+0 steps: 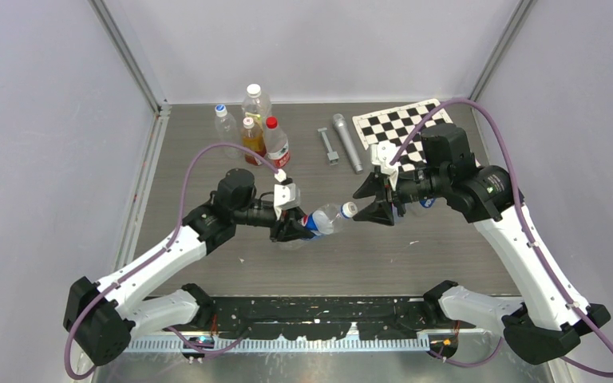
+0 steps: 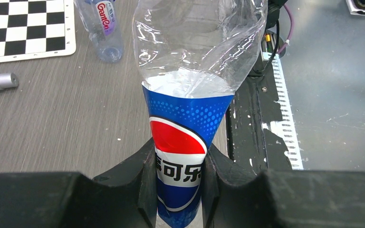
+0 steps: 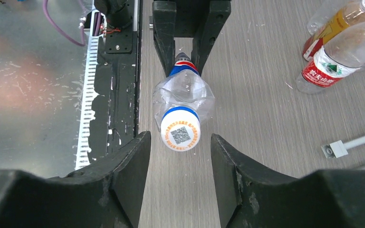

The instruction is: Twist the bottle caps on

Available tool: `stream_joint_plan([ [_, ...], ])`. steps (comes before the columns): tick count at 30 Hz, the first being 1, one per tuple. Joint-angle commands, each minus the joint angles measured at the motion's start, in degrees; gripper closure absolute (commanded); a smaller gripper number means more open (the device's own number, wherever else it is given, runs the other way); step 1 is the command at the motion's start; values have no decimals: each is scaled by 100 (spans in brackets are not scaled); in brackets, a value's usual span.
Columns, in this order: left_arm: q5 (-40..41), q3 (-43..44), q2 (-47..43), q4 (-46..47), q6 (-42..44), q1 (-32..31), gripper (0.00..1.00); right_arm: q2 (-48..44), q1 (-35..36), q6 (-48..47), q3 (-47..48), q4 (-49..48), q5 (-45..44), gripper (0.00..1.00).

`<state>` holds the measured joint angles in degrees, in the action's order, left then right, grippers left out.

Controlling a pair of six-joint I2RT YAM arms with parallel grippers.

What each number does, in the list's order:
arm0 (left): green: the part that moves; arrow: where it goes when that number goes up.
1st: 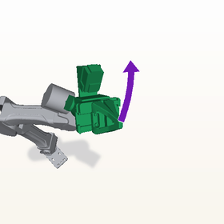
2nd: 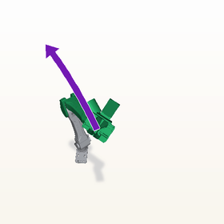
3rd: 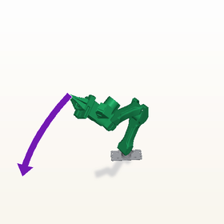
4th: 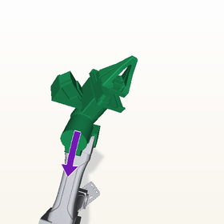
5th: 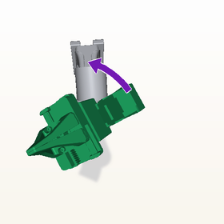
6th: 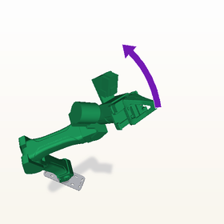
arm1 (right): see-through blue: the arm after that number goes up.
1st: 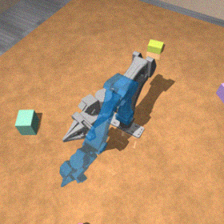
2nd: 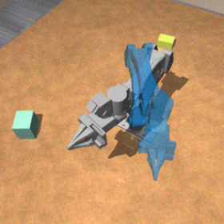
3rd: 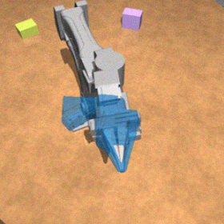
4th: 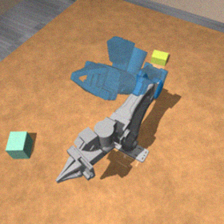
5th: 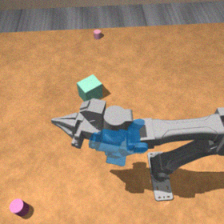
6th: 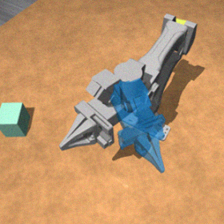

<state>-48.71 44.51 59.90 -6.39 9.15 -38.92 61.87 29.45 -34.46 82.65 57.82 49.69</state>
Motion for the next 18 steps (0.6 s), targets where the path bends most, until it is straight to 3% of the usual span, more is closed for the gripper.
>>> stream_joint_plan([
  [1, -141, 282, 30, 32, -130, 16, 100, -3, -10, -127, 7, -210, 328, 46],
  [18, -157, 330, 1, 55, -266, 10, 100, 85, -1, -175, -73, -249, 295, 53],
])
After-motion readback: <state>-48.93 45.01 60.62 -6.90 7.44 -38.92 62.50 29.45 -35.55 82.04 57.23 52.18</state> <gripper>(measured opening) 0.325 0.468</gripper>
